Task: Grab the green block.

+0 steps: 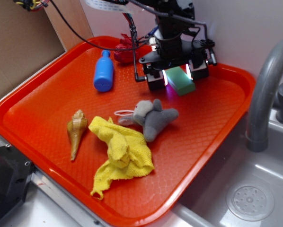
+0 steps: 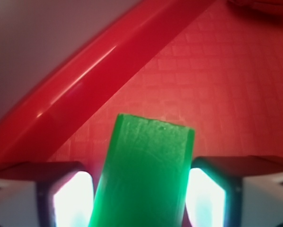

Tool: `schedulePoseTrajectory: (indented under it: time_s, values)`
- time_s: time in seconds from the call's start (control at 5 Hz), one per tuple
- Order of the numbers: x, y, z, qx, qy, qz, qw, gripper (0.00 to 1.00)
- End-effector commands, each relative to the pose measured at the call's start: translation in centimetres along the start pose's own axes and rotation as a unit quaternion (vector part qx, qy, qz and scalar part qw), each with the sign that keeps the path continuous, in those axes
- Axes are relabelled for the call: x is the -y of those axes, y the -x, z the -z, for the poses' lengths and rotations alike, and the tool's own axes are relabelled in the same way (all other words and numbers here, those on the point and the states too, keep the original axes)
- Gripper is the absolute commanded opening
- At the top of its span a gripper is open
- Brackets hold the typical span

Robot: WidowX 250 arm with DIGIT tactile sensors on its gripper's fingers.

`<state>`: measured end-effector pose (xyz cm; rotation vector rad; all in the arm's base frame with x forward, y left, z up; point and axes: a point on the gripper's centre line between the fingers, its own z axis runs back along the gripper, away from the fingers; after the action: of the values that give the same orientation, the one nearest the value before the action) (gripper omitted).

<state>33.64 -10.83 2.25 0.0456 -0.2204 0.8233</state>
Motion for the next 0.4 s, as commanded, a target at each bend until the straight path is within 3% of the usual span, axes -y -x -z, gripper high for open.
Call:
schedulePoseTrajectory:
  time_s: [0.0,0.2]
  values:
    - [-0.2,-0.6,-2.5,-0.026,0.019,0.145,0.989,0.00]
    - [-1.6,-1.0,-6.4,-0.004,-0.006,0.276,0.961,0.00]
